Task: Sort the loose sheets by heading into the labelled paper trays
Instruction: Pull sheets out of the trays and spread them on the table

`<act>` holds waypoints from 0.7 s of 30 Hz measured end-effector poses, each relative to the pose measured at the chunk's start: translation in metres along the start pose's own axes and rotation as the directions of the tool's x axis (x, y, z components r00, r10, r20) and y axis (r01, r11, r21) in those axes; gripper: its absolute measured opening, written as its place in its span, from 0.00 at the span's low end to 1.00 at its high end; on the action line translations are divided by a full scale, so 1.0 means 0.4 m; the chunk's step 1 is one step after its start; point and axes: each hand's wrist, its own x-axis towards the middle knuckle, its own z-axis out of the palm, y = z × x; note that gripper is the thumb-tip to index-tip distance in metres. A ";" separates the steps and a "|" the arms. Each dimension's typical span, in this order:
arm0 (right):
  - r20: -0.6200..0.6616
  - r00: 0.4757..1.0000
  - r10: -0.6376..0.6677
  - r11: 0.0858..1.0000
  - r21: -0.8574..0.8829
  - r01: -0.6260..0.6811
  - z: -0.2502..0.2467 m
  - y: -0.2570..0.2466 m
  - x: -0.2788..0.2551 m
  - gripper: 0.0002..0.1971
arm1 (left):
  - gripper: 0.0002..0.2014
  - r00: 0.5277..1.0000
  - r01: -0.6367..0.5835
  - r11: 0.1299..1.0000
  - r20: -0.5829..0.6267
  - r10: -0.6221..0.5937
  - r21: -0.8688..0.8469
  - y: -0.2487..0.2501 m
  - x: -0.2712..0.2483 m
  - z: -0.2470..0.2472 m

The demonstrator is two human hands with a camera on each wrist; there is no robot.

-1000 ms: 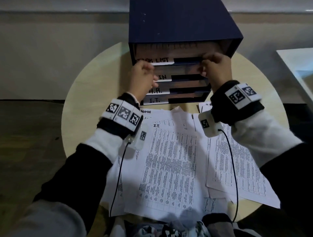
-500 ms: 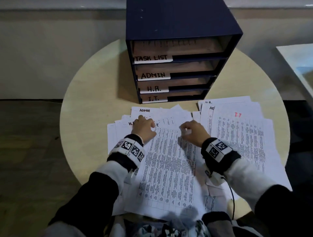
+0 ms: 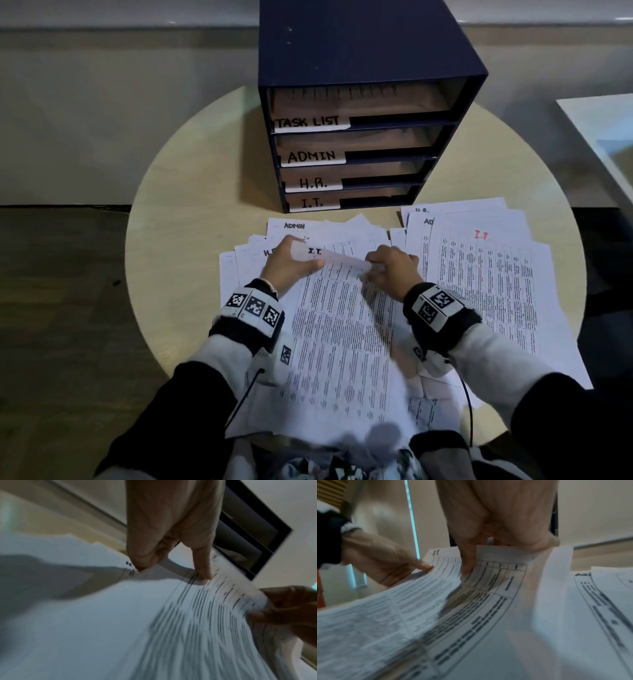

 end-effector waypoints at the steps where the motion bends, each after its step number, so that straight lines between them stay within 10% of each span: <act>1: -0.042 0.999 0.022 0.998 0.053 -0.019 -0.010 0.003 0.003 0.03 | 0.24 0.999 0.020 0.998 0.044 -0.018 -0.056 -0.003 -0.001 -0.004; 11: -0.299 0.897 0.326 0.918 0.328 -0.225 -0.119 0.096 0.079 0.15 | 0.19 1.000 0.031 0.999 0.000 -0.031 -0.024 0.043 0.004 0.003; 21: -0.066 0.914 0.401 0.900 -0.160 -0.406 -0.166 0.247 0.136 0.40 | 0.17 0.975 0.052 0.996 -0.219 -0.034 0.077 0.040 0.052 -0.027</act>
